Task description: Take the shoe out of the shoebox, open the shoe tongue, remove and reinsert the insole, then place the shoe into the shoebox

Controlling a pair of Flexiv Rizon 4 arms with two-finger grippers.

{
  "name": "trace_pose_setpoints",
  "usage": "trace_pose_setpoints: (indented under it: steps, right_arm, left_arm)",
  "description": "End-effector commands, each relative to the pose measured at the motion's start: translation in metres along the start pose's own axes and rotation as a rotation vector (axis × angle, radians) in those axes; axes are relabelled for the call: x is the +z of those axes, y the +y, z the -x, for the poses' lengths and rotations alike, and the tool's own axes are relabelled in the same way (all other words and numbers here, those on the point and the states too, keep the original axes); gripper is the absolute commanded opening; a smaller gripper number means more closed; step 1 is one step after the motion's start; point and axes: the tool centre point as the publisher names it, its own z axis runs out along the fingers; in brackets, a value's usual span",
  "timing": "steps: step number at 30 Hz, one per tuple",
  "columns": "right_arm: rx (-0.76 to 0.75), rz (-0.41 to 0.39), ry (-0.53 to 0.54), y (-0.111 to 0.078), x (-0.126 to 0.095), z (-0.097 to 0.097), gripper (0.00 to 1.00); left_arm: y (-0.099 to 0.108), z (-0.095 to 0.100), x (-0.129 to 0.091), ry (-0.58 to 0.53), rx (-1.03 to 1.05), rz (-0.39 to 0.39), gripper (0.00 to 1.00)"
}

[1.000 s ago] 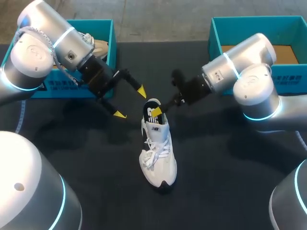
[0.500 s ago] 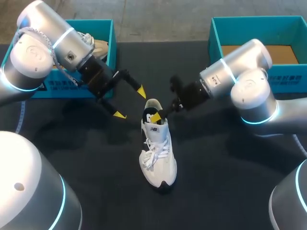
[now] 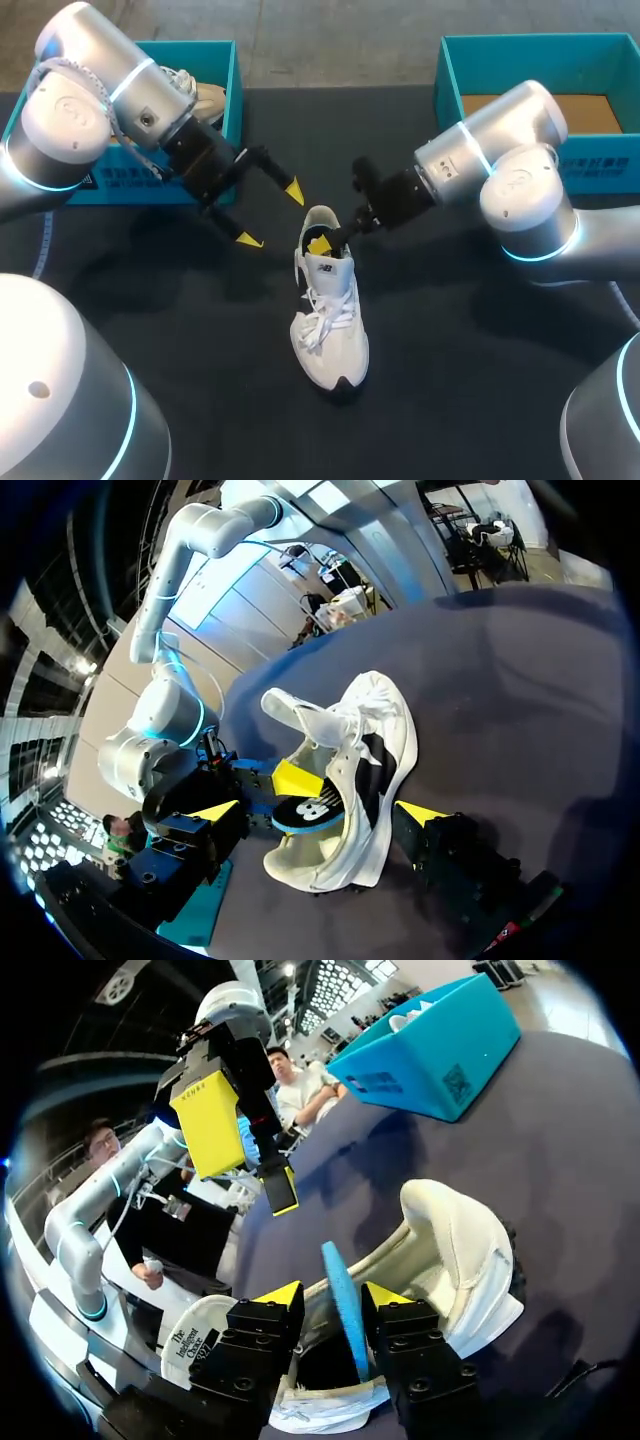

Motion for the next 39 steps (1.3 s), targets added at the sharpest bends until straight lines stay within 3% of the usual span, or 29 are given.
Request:
trace_pose_setpoints:
  steps: [1, 8, 19, 32, 39]
  right_arm:
    - [-0.009, -0.007, -0.016, 0.005, -0.003, -0.005, 0.39]
    - [-0.041, -0.010, -0.037, 0.014, -0.009, -0.013, 0.42]
    - [-0.102, 0.051, -0.065, 0.033, -0.021, -0.015, 0.44]
    - [-0.101, 0.082, -0.075, 0.035, -0.020, -0.013, 0.44]
    - [-0.114, 0.113, -0.122, 0.043, -0.034, -0.028, 0.45]
  left_arm:
    - [-0.002, -0.002, -0.001, -0.002, 0.002, 0.003, 1.00]
    - [-0.004, -0.003, -0.001, -0.004, 0.001, 0.001, 1.00]
    - [-0.006, -0.004, -0.006, -0.003, 0.005, 0.005, 1.00]
    - [-0.008, -0.008, -0.031, 0.017, 0.013, 0.043, 1.00]
    - [-0.008, -0.013, -0.040, 0.008, 0.002, 0.065, 1.00]
